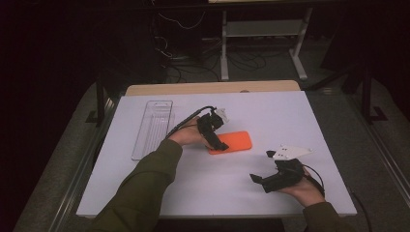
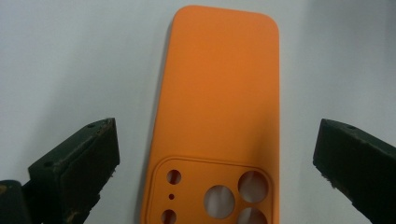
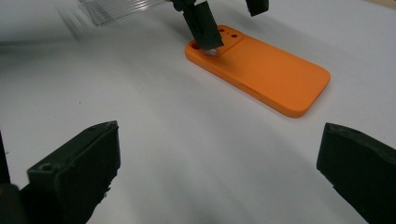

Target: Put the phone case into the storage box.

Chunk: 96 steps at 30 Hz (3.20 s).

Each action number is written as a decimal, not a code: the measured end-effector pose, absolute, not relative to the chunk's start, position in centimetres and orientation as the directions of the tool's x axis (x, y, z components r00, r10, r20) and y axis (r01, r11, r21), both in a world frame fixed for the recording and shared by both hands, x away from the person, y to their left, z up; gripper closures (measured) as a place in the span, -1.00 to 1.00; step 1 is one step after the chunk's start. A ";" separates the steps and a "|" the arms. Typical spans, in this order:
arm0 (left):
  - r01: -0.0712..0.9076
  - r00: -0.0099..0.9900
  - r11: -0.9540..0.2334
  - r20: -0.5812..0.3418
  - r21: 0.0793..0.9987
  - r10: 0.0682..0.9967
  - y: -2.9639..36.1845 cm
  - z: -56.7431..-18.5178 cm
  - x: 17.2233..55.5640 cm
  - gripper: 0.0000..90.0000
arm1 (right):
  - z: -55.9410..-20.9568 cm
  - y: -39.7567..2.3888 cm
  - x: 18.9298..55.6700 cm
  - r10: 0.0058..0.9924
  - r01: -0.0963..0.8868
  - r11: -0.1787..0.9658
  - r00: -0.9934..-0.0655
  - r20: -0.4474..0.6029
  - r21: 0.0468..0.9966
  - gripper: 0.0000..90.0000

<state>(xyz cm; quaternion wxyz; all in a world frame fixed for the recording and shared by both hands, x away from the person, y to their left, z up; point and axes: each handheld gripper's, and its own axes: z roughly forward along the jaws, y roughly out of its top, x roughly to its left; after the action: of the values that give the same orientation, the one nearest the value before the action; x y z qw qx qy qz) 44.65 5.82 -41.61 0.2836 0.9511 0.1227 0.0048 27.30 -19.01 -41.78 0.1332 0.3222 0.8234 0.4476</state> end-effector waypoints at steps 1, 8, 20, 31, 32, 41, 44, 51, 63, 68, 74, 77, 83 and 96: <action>0.229 0.970 -0.812 -0.061 0.537 0.233 5.8 -41.7 44.7 -1.00 | -41.8 -19.0 27.3 0.650 0.411 0.392 -0.757 0.069 0.823 -1.00; 0.221 0.973 -0.833 -0.058 0.507 0.222 5.6 -42.6 44.7 -1.00 | -41.7 -19.0 27.2 0.651 0.414 0.384 -0.756 0.076 0.825 -1.00; 0.193 0.980 -0.849 -0.047 0.492 0.195 5.2 -42.8 44.7 -1.00 | -41.7 -19.0 27.2 0.650 0.412 0.383 -0.756 0.076 0.827 -1.00; 0.169 0.984 -0.868 -0.038 0.466 0.172 4.9 -43.1 44.7 -1.00 | -41.7 -19.1 27.2 0.650 0.409 0.384 -0.757 0.072 0.828 -1.00; 0.168 0.985 -0.870 -0.037 0.464 0.171 4.8 -43.2 44.6 -1.00 | -41.7 -19.1 27.2 0.650 0.409 0.384 -0.756 0.072 0.828 -1.00; 0.157 0.987 -0.881 -0.033 0.447 0.160 4.4 -43.5 44.5 -1.00 | -41.7 -19.1 27.2 0.651 0.407 0.383 -0.756 0.070 0.829 -1.00; 0.161 0.986 -0.884 -0.037 0.439 0.162 4.4 -43.7 44.5 -1.00 | -41.7 -19.1 27.1 0.650 0.408 0.384 -0.756 0.071 0.829 -1.00; 0.163 0.986 -0.886 -0.033 0.435 0.166 4.5 -43.8 44.6 -1.00 | -41.7 -19.1 27.1 0.651 0.406 0.383 -0.756 0.070 0.830 -1.00; 0.158 0.985 -0.892 -0.010 0.423 0.170 4.3 -43.7 44.5 -0.93 | -41.7 -19.1 27.1 0.651 0.406 0.384 -0.756 0.069 0.829 -1.00; 0.166 0.984 -0.890 -0.011 0.424 0.178 4.3 -43.6 44.5 -0.88 | -41.7 -19.0 27.1 0.651 0.410 0.384 -0.755 0.073 0.827 -1.00; 0.171 0.983 -0.890 -0.009 0.422 0.184 4.4 -43.4 44.6 -0.81 | -41.7 -19.0 27.1 0.651 0.410 0.384 -0.756 0.073 0.827 -1.00; 0.170 0.983 -0.891 -0.008 0.422 0.184 4.4 -43.4 44.6 -0.77 | -41.7 -19.0 27.1 0.649 0.408 0.388 -0.757 0.069 0.826 -1.00; 0.169 0.983 -0.891 -0.009 0.421 0.182 4.4 -43.3 44.6 -0.71 | -41.7 -19.1 27.1 0.650 0.409 0.386 -0.756 0.070 0.827 -1.00; 0.167 0.984 -0.892 -0.009 0.421 0.180 4.4 -43.2 44.6 -0.67 | -41.7 -19.0 27.1 0.651 0.410 0.384 -0.756 0.073 0.827 -1.00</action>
<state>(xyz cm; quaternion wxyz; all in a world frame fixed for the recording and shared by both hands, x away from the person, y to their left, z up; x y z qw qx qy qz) 44.55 4.44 -43.23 0.2149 0.9724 0.0894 0.0150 27.11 -19.05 -41.73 0.1333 0.3230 0.8210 0.4515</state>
